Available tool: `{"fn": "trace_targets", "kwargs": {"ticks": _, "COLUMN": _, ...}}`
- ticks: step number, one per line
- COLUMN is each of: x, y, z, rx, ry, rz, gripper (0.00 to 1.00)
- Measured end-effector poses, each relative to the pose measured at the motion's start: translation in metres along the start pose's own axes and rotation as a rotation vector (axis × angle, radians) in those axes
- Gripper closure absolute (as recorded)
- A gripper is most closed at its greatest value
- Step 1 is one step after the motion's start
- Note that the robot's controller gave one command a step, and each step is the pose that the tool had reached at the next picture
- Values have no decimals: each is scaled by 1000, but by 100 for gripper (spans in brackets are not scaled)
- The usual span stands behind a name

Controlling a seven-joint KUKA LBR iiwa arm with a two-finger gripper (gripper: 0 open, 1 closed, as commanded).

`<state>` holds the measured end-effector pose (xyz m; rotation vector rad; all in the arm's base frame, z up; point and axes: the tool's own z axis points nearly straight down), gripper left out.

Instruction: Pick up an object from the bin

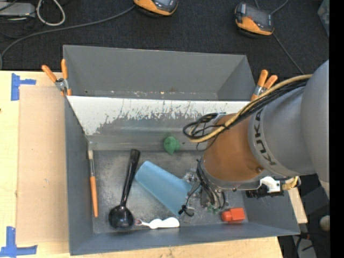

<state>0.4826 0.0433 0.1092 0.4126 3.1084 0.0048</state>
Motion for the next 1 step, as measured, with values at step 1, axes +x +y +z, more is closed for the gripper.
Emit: {"fn": "trace_targets", "kwargs": {"ticks": 1, "x": 1, "y": 0, "z": 1, "rx": 1, "ry": 4, "rz": -2, "gripper": 100}}
